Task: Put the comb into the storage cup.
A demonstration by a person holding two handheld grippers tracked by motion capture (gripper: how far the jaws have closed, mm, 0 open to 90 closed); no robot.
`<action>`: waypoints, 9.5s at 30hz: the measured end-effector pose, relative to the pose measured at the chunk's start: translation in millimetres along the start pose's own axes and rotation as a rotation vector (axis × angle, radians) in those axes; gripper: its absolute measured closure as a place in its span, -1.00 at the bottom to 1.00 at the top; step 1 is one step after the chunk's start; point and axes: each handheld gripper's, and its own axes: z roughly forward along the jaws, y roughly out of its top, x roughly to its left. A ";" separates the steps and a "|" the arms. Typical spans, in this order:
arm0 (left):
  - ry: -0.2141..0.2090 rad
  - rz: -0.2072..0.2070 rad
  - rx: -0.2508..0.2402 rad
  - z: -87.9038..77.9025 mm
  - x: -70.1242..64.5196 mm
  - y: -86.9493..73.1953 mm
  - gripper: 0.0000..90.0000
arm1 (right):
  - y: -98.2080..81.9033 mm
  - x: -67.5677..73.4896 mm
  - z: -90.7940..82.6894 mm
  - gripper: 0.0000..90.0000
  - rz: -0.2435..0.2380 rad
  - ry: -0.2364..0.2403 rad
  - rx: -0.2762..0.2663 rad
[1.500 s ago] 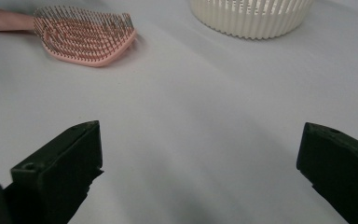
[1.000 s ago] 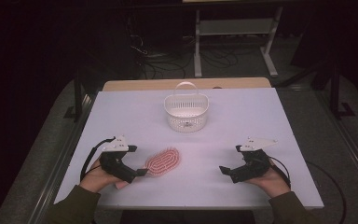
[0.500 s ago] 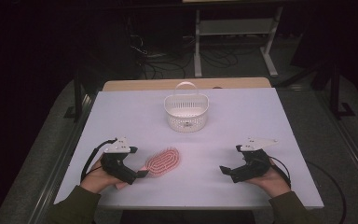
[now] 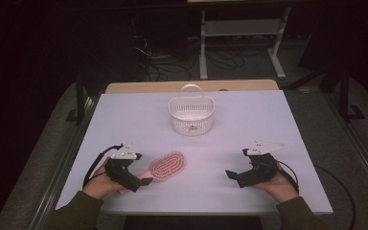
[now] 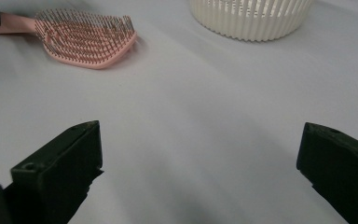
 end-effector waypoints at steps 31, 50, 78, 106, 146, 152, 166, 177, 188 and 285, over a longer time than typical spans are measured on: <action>0.009 0.018 0.092 4.6 -1.5 -1.9 -0.58 | -0.3 -0.5 -0.7 -1.00 0.004 -0.005 -0.001; 0.005 0.016 0.140 4.4 -3.7 -1.0 -0.07 | -0.4 -0.8 -0.6 -1.00 0.006 -0.006 0.000; -0.015 0.022 0.215 13.4 -4.4 2.1 0.30 | -0.3 -1.0 -0.6 -1.00 0.007 -0.005 -0.003; 0.030 0.021 0.303 23.4 -8.9 12.3 0.45 | 0.1 0.4 -0.6 -1.00 0.003 -0.006 -0.004; 0.007 0.005 0.275 20.6 -3.3 9.8 0.57 | -1.1 -0.7 -0.9 -1.00 0.007 -0.004 -0.002; -0.002 0.002 0.267 19.0 -1.7 8.6 0.57 | -1.4 -1.2 -1.1 -1.00 0.007 -0.005 0.000; -0.001 -0.008 0.218 12.4 -1.7 8.9 0.57 | -1.2 -1.4 -1.3 -1.00 0.009 -0.006 -0.005; -0.006 0.000 0.172 8.0 -3.8 12.0 0.57 | -1.7 -2.1 -1.2 -1.00 0.009 -0.008 -0.003; -0.003 0.002 0.091 5.1 -4.9 19.7 0.57 | -1.6 -2.6 -1.7 -1.00 0.012 -0.010 -0.008; -0.055 -0.027 -0.291 39.9 -9.9 75.3 0.57 | 26.7 7.4 4.6 -1.00 0.041 0.074 -0.050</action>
